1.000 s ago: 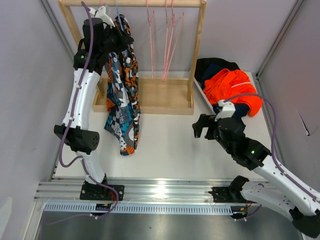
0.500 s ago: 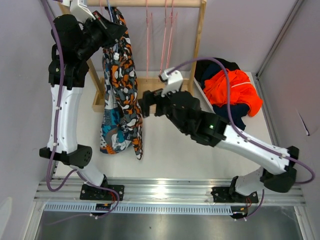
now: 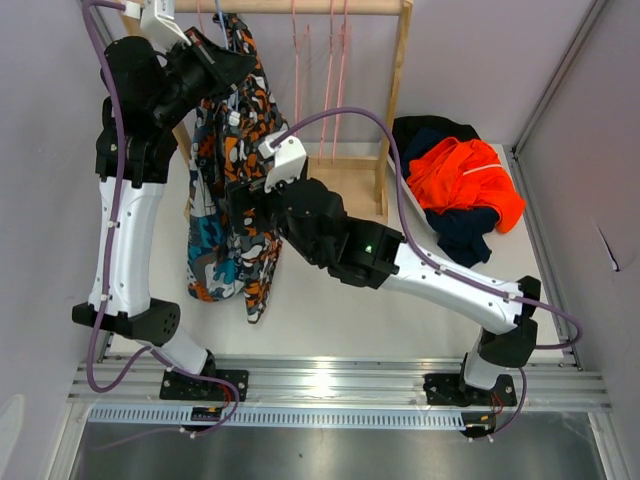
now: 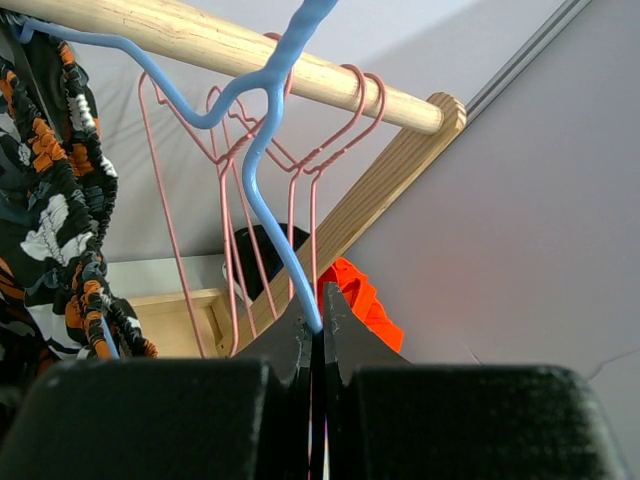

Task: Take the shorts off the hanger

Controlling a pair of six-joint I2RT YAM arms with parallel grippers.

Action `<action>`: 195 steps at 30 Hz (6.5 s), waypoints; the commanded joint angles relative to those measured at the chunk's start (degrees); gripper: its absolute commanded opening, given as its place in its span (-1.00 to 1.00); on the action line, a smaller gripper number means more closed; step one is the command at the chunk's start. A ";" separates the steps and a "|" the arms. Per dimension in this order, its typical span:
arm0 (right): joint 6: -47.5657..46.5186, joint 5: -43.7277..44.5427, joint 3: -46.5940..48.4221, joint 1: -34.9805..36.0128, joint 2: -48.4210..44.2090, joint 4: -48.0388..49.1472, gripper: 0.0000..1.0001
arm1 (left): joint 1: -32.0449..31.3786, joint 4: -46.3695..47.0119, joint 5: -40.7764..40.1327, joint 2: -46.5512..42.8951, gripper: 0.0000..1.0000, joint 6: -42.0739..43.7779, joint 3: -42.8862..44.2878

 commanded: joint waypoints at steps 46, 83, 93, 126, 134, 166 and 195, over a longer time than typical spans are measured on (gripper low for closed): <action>-9.05 3.58 6.86 -1.98 9.27 0.95 -1.00 | 2.12 -6.02 6.10 -23.23 -1.00 0.44 -21.50; 17.24 22.02 -46.75 18.75 -25.96 -1.61 -1.00 | 4.49 12.96 14.80 18.77 -1.00 -7.46 10.66; 4.32 31.53 -39.20 15.17 -35.63 -6.97 -1.00 | 4.93 13.41 15.67 14.93 -0.66 -6.50 -0.83; 0.96 -20.75 14.08 -69.48 13.83 7.39 -1.00 | 5.02 1.55 0.05 -26.23 0.99 14.07 -33.57; 7.21 -18.66 -30.79 -65.10 -7.48 15.67 0.99 | 5.89 -1.70 -7.96 -14.13 0.99 18.02 -14.00; 13.54 -12.16 -63.53 -40.58 -54.89 1.46 0.99 | 15.21 -0.30 4.87 13.86 -0.14 14.68 5.12; -8.86 2.35 -28.94 7.85 -15.45 21.85 0.99 | 11.08 3.56 10.40 -3.19 -1.00 8.18 2.76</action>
